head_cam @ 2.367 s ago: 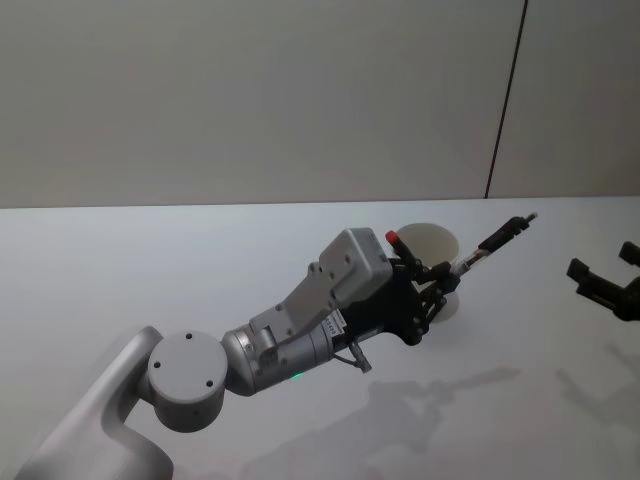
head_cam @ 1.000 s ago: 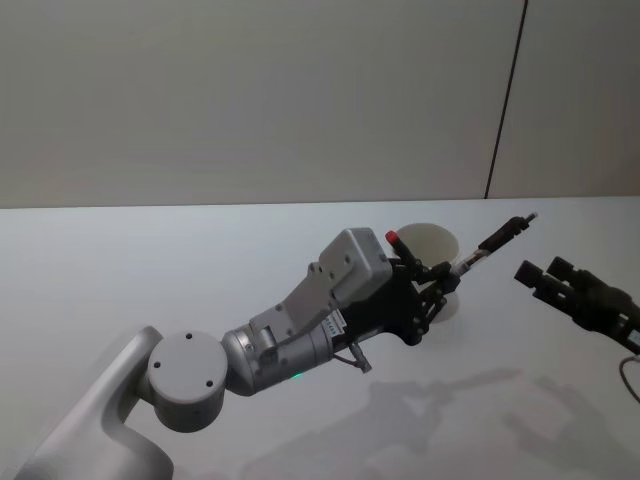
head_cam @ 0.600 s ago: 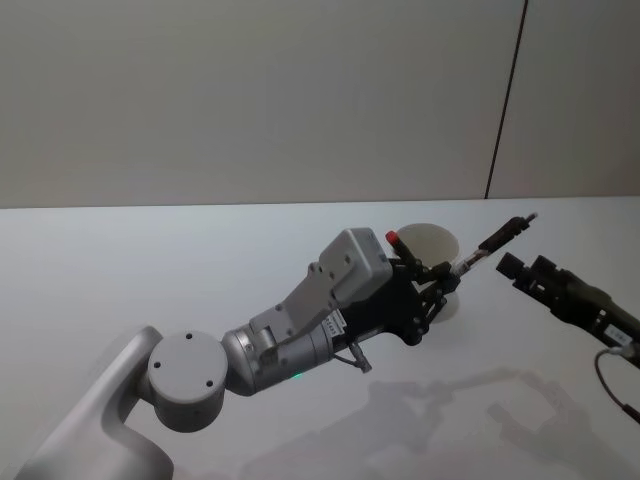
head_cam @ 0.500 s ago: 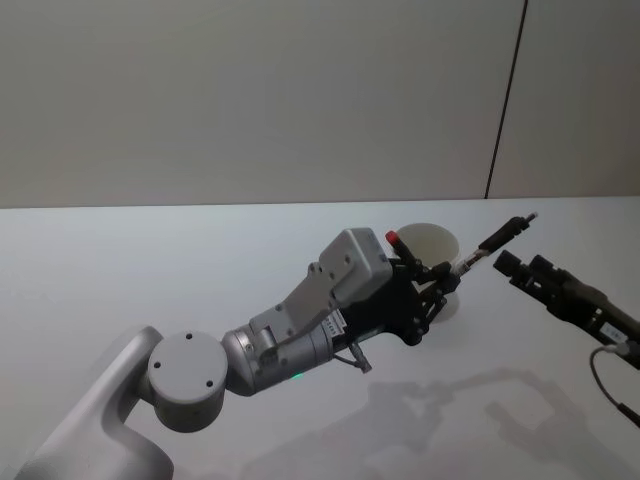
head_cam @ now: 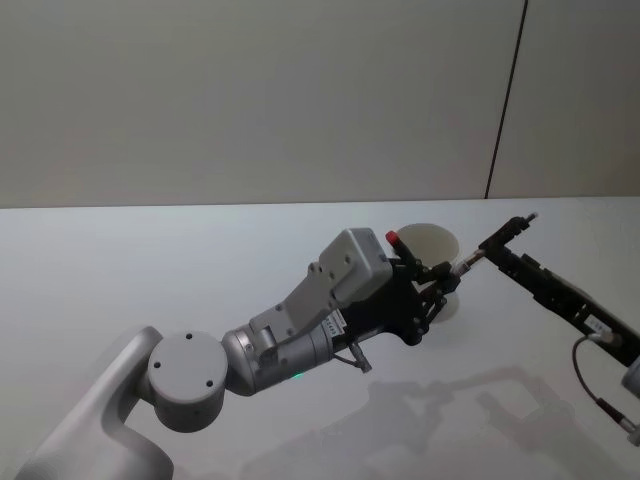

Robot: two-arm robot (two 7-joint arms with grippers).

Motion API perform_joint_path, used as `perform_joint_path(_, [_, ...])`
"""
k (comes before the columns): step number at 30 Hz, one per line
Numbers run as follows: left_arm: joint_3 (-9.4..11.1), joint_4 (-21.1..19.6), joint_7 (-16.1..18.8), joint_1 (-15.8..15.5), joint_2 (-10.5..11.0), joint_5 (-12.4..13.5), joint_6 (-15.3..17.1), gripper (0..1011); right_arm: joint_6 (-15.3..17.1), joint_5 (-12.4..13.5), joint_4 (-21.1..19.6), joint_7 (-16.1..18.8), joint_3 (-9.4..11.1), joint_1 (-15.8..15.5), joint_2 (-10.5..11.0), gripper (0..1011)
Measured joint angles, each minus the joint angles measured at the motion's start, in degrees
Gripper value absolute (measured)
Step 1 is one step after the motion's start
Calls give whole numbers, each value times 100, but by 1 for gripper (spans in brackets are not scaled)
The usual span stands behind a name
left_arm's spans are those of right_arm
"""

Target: Place the pen into the pen holder.

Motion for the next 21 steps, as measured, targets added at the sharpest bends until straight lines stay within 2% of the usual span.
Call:
perform_joint_path(11, [0, 0, 0, 0, 0, 0, 0, 126, 42, 370, 83, -150, -74, 39, -49, 1002])
perform_joint_path(21, [0, 0, -1, 0, 0, 0, 0, 126, -42, 577, 100, -124, -129, 46, -54, 1002])
